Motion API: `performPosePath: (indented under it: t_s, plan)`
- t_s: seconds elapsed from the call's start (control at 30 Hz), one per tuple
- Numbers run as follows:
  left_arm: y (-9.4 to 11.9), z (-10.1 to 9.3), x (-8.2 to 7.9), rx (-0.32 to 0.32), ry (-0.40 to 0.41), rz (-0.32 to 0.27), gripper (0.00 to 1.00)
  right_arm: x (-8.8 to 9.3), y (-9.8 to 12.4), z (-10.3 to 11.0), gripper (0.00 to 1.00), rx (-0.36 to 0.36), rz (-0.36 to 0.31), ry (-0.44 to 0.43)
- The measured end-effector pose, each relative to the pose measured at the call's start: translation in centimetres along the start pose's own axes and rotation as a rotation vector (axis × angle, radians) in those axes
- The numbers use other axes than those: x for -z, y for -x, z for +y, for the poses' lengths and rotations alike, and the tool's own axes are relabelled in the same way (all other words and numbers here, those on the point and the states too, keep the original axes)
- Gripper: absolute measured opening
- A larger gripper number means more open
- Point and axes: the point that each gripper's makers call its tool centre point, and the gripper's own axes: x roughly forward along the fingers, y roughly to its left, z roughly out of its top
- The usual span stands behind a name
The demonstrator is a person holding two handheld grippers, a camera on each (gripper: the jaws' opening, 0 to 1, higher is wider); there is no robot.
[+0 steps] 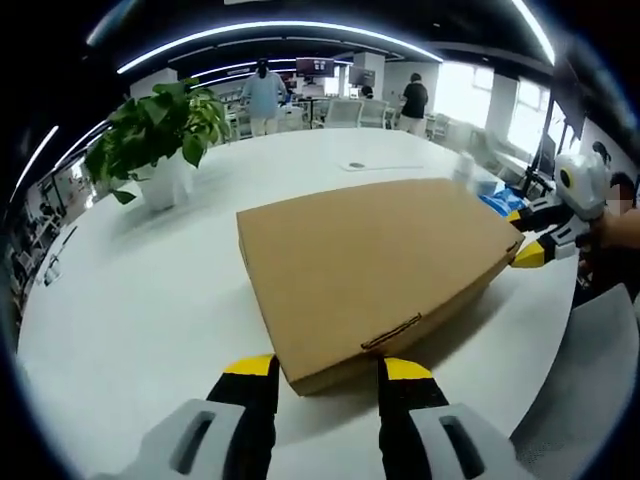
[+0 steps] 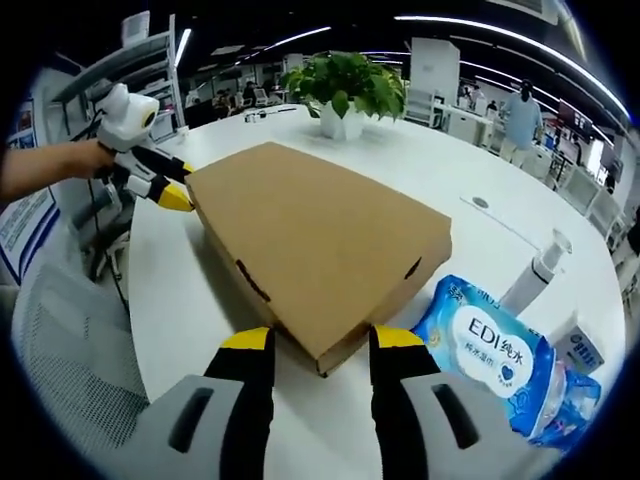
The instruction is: Operate the shoe box by opening the lid, removing the specified soft item, and placing it in the target area until the item is outside and the box remains undamaged.
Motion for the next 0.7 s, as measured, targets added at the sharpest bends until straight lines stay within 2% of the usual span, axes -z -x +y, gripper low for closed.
performPosePath:
  t_s: [0.4, 0.7]
  plan:
    - [-2.0, 0.9, -2.1, 0.008, 0.012, -0.007, 0.40, -1.2, -1.3, -2.5, 0.35, 0.009, 0.014, 0.003]
    - [-2.8, 1.3, -2.5, -0.001, -0.004, -0.001, 0.39, -1.6, -1.8, -3.3, 0.36, 0.027, 0.016, -0.002]
